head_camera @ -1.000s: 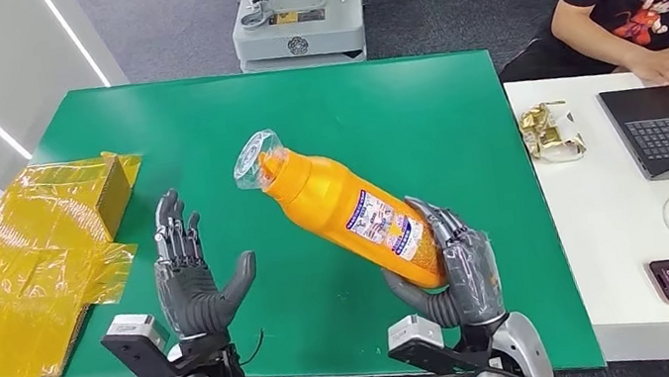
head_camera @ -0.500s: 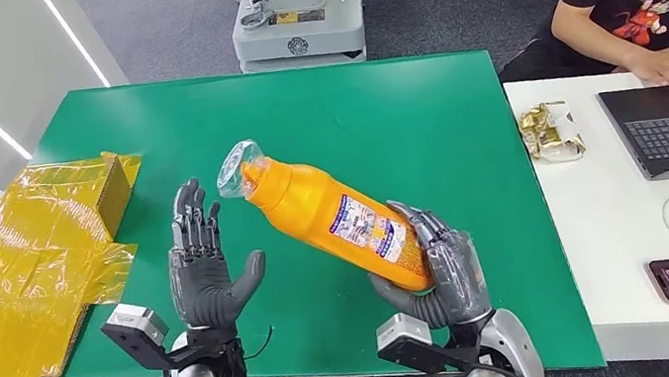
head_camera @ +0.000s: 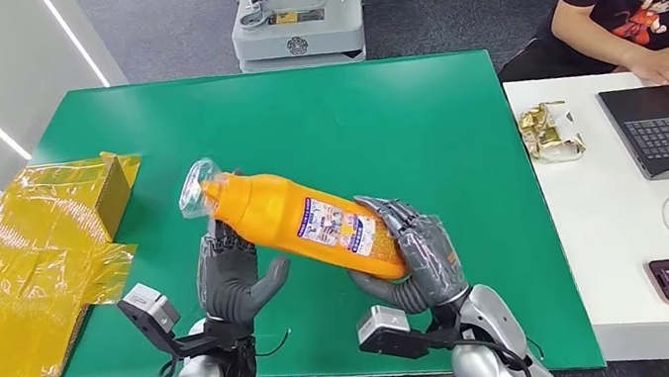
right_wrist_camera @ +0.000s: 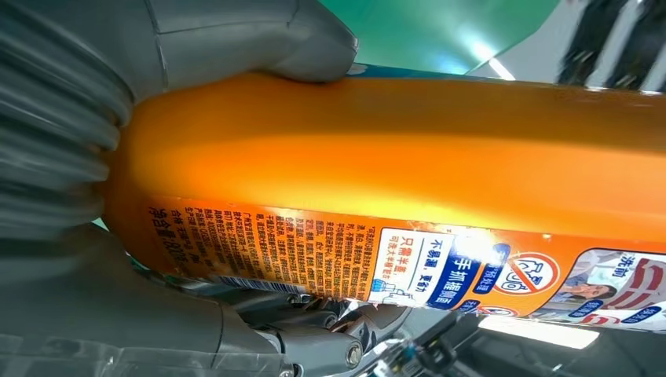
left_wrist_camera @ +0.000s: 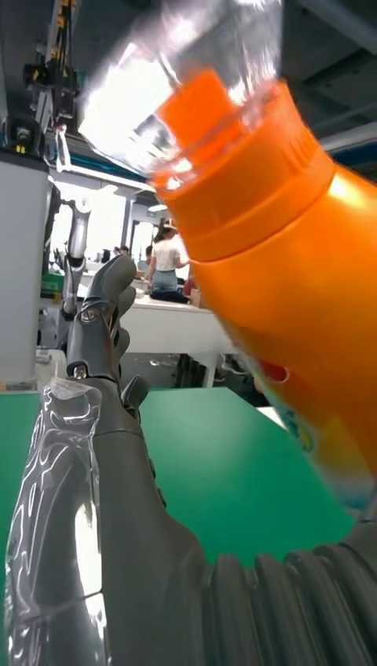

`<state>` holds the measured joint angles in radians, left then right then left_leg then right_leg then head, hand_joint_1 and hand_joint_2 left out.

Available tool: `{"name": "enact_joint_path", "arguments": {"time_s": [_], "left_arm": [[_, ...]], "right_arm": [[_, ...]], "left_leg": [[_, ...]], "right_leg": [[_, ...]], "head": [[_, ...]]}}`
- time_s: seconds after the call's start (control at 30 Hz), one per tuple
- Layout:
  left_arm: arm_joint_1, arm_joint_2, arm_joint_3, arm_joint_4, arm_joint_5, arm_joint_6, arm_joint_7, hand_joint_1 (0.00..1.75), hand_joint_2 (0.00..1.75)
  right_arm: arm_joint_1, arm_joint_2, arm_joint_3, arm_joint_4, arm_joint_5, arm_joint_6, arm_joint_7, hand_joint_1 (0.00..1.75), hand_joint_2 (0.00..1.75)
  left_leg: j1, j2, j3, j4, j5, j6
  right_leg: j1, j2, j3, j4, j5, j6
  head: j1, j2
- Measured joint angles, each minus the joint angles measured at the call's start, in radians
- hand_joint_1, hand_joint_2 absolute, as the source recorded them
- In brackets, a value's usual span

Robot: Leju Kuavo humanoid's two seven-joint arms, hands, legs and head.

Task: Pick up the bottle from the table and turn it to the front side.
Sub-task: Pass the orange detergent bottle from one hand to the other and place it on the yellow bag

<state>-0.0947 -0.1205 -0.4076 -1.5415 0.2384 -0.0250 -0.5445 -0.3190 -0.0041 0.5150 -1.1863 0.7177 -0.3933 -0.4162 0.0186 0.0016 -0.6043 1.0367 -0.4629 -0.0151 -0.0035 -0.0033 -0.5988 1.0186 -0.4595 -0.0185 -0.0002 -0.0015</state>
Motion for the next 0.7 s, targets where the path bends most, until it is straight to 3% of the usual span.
{"name": "enact_joint_path", "arguments": {"time_s": [0.13, 0.2, 0.33, 0.7], "left_arm": [[-0.005, -0.001, -0.001, 0.007, 0.000, -0.012, 0.015, 0.00, 1.75], [-0.006, -0.001, -0.002, 0.008, -0.002, -0.016, 0.021, 0.00, 1.75], [-0.006, -0.002, -0.002, 0.008, -0.006, -0.019, 0.028, 0.00, 1.75], [-0.007, -0.001, -0.001, 0.017, -0.004, -0.021, 0.030, 0.00, 1.75]], "right_arm": [[-0.027, 0.013, 0.027, 0.037, 0.012, 0.032, -0.003, 1.75, 1.75], [-0.033, 0.016, 0.039, 0.050, 0.017, 0.041, -0.003, 1.66, 1.75], [-0.041, 0.018, 0.055, 0.070, 0.017, 0.058, 0.000, 1.75, 1.75], [-0.046, 0.029, 0.071, 0.106, 0.019, 0.120, 0.036, 1.75, 1.75]], "left_leg": [[0.000, 0.000, 0.000, 0.000, 0.000, 0.000], [0.000, 0.000, 0.000, 0.000, 0.000, 0.000], [0.000, 0.000, 0.000, 0.000, 0.000, 0.000], [0.000, 0.000, 0.000, 0.000, 0.000, 0.000]], "right_leg": [[0.000, 0.000, 0.000, 0.000, 0.000, 0.000], [0.000, 0.000, 0.000, 0.000, 0.000, 0.000], [0.000, 0.000, 0.000, 0.000, 0.000, 0.000], [0.000, 0.000, 0.000, 0.000, 0.000, 0.000]], "head": [[0.000, 0.000], [0.000, 0.000], [0.000, 0.000], [0.000, 0.000]]}}
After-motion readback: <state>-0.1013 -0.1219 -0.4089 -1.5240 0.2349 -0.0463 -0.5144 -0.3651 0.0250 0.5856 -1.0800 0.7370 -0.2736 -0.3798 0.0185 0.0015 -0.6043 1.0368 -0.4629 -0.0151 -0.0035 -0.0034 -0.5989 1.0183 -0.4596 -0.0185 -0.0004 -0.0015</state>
